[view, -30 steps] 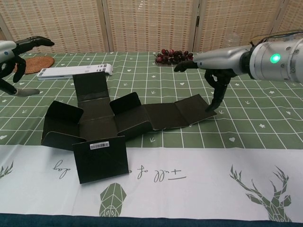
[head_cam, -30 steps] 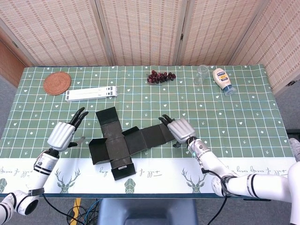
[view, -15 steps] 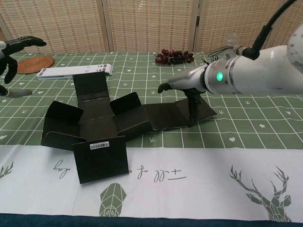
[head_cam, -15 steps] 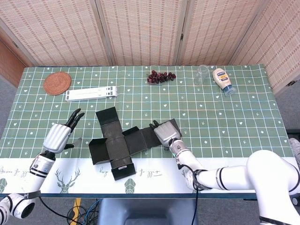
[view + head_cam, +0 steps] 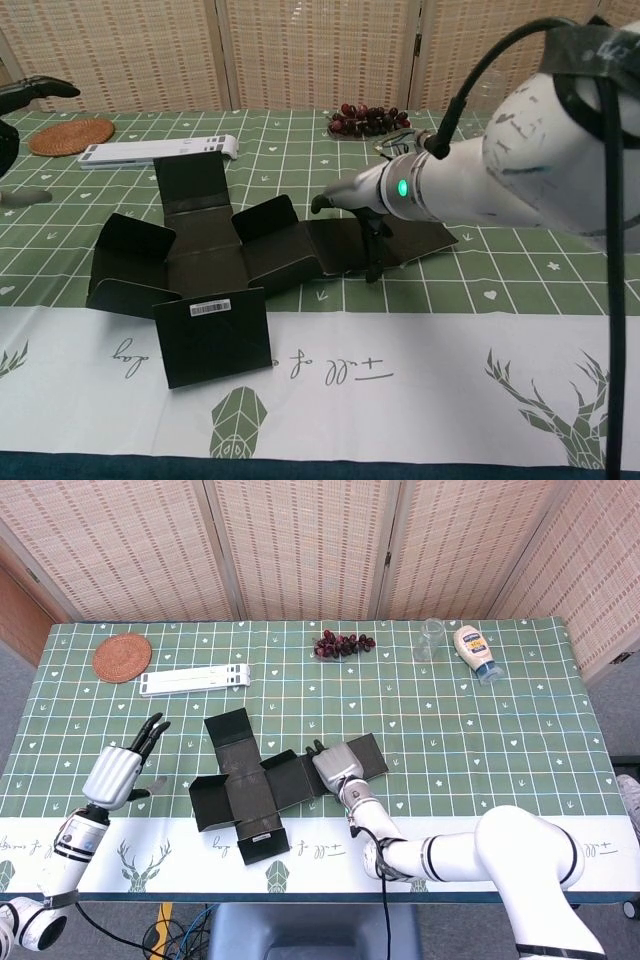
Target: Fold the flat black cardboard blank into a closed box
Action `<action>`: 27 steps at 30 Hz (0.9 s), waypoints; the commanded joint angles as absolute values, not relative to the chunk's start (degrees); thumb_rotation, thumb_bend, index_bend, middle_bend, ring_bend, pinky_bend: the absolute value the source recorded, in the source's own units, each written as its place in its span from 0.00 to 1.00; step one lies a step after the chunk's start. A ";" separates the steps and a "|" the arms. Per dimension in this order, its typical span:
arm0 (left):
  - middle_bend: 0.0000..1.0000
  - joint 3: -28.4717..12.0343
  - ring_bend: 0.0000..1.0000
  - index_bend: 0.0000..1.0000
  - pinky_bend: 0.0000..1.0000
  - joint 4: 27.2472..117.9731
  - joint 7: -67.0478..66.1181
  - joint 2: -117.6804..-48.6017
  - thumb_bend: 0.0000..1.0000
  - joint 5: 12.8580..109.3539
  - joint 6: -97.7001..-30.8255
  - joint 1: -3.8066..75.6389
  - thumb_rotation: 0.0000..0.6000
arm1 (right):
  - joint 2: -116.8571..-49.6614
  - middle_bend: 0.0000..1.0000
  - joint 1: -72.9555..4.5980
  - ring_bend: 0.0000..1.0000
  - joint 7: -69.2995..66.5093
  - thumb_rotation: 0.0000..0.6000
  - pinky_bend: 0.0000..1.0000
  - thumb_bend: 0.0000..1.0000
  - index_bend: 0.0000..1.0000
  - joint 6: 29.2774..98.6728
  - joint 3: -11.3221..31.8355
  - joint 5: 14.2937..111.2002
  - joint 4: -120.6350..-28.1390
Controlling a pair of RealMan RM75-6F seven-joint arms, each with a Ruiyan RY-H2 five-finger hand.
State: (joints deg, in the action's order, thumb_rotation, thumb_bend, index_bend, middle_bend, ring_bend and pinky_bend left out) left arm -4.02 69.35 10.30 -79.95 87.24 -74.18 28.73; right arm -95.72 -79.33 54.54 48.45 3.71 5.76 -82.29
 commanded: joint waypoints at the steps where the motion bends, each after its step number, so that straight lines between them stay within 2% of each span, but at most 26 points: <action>1: 0.00 -4.03 0.66 0.00 0.82 69.04 10.67 -79.99 0.25 87.28 -74.30 28.55 1.00 | -96.81 0.00 -80.23 0.70 55.48 1.00 1.00 0.00 0.00 48.08 3.92 4.98 -81.04; 13: 0.00 -4.20 0.66 0.00 0.82 68.17 11.94 -80.12 0.25 87.54 -74.83 28.01 1.00 | -99.53 0.01 -81.97 0.70 57.68 1.00 1.00 0.00 0.00 47.31 4.48 2.97 -77.21; 19: 0.00 -4.31 0.66 0.00 0.82 67.75 12.33 -80.31 0.25 87.68 -74.91 27.94 1.00 | -99.92 0.04 -82.04 0.70 58.03 1.00 1.00 0.10 0.00 47.46 4.57 2.96 -76.85; 27: 0.00 -4.40 0.66 0.00 0.82 67.48 12.74 -80.57 0.25 87.83 -75.05 27.82 1.00 | -100.49 0.08 -82.42 0.70 59.26 1.00 1.00 0.12 0.00 48.10 4.57 2.22 -76.81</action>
